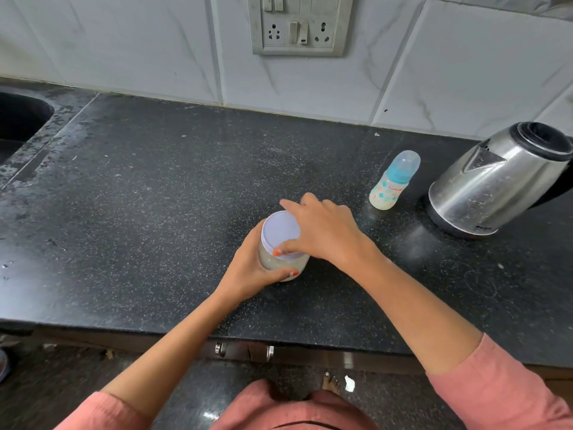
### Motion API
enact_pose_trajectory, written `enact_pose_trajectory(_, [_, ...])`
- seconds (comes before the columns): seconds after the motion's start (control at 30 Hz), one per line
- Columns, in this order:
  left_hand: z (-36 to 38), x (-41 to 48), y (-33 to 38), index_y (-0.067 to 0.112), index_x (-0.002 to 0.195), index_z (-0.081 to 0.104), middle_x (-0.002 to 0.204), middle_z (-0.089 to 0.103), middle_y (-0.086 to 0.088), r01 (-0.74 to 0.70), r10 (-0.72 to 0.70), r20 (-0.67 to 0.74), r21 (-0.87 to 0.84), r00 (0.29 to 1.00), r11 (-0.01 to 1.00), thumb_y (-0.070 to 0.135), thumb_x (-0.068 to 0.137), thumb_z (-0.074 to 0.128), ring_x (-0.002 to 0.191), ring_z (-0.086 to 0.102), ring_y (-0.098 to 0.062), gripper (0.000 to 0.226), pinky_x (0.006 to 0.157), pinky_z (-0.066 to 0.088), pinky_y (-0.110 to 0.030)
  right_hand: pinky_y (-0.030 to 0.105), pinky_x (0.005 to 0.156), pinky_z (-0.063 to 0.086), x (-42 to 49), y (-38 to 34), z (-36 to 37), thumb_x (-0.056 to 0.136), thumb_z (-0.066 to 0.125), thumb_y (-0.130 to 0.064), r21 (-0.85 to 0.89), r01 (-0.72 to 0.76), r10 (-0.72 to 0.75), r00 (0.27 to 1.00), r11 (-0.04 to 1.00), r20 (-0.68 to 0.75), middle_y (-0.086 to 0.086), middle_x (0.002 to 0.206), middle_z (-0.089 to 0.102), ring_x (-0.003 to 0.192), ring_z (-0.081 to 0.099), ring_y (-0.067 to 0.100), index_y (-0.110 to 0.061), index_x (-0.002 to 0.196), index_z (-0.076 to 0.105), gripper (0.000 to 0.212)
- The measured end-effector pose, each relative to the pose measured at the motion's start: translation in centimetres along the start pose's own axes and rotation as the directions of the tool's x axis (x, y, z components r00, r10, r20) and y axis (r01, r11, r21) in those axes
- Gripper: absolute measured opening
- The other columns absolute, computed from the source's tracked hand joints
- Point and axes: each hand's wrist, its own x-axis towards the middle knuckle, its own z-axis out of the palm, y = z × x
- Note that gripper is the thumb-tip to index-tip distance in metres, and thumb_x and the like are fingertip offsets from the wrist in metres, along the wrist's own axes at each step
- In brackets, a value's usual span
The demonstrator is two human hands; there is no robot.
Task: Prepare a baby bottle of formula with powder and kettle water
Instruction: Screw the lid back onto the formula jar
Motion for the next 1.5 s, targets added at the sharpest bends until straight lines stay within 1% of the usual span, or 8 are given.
enact_pose_trajectory(0.1, [0.0,0.1,-0.3,0.046,0.120,0.034,0.121,0.047,0.025,0.010,-0.010,0.007,0.029,1.000,1.000,0.037,0.053,0.080,0.110,0.041,0.021,0.082,0.084,0.034,0.001,0.043,0.114,0.022,0.5,0.5,-0.4,0.075,0.072,-0.027,0.110,0.213,-0.231,0.955,0.971,0.189,0.006,0.155,0.010,0.143,0.008,0.026,-0.032,0.145,0.015,0.091])
enact_pose_trajectory(0.2, [0.1,0.1,-0.5,0.045,0.118,0.037,0.120,0.052,0.019,0.031,-0.031,0.008,0.034,0.999,0.999,0.039,0.051,0.081,0.110,0.046,0.014,0.080,0.087,0.038,-0.007,0.039,0.111,0.029,1.1,0.5,-0.1,0.077,0.070,-0.013,0.189,0.241,-0.281,0.933,0.952,0.223,0.007,0.152,0.018,0.139,0.022,0.026,-0.032,0.143,0.028,0.080])
enact_pose_trajectory(0.43, [-0.1,0.1,-0.3,0.053,0.116,0.034,0.117,0.052,0.022,0.025,-0.025,0.019,-0.005,1.000,1.000,0.030,0.052,0.080,0.107,0.048,0.014,0.082,0.082,0.039,-0.004,0.038,0.085,0.041,0.5,-0.7,0.5,0.075,0.061,-0.059,-0.047,0.006,-0.008,0.999,0.999,-0.038,0.007,0.127,0.044,0.113,0.052,0.031,-0.027,0.137,0.038,0.073])
enact_pose_trajectory(0.63, [-0.1,0.2,-0.5,0.048,0.122,0.033,0.123,0.051,0.019,0.029,-0.029,0.023,0.015,0.999,0.999,0.045,0.048,0.076,0.112,0.046,0.012,0.085,0.087,0.038,-0.005,0.045,0.100,0.036,0.5,-0.1,0.7,0.077,0.067,-0.040,0.152,0.115,-0.132,0.985,0.982,0.108,0.002,0.146,0.026,0.133,0.028,0.027,-0.031,0.144,0.021,0.081])
enact_pose_trajectory(0.83, [0.0,0.0,-0.5,0.044,0.119,0.039,0.115,0.054,0.023,0.010,-0.008,-0.018,0.078,1.000,0.997,0.035,0.053,0.080,0.107,0.050,0.009,0.078,0.083,0.040,-0.011,0.037,0.092,0.040,0.9,-0.2,1.6,0.072,0.070,-0.033,0.213,0.091,-0.088,0.996,0.973,-0.026,-0.003,0.135,0.042,0.118,0.050,0.025,-0.037,0.134,0.041,0.069])
enact_pose_trajectory(1.1, [0.1,0.1,-0.7,0.037,0.125,0.041,0.114,0.056,0.020,-0.019,0.023,-0.047,0.095,0.999,0.995,0.035,0.053,0.080,0.106,0.049,0.011,0.081,0.080,0.037,-0.002,0.036,0.099,0.036,0.7,0.5,2.3,0.072,0.071,-0.032,0.308,0.108,-0.091,0.993,0.945,-0.069,-0.006,0.142,0.037,0.126,0.044,0.019,-0.032,0.137,0.038,0.073])
enact_pose_trajectory(1.37, [-0.7,0.7,-1.9,0.035,0.132,0.032,0.136,0.043,0.011,-0.041,0.039,0.073,0.028,0.997,0.999,0.053,0.044,0.083,0.126,0.038,0.005,0.103,0.106,0.030,-0.018,0.028,0.117,0.017,-0.6,4.3,6.6,0.058,0.085,-0.014,0.831,-0.012,-0.058,0.997,0.556,0.053,-0.008,0.154,0.019,0.140,0.019,0.006,-0.026,0.146,0.012,0.115])
enact_pose_trajectory(1.5, [-1.7,0.6,-3.4,0.049,0.122,0.031,0.130,0.042,0.025,0.035,-0.036,0.139,0.009,0.990,0.999,0.062,0.038,0.082,0.122,0.038,0.014,0.100,0.106,0.031,-0.016,0.012,0.104,0.017,-0.6,3.9,9.6,0.060,0.083,-0.010,0.810,-0.033,-0.012,0.999,0.585,0.050,-0.025,0.132,0.026,0.129,0.020,-0.005,-0.032,0.144,0.013,0.111])
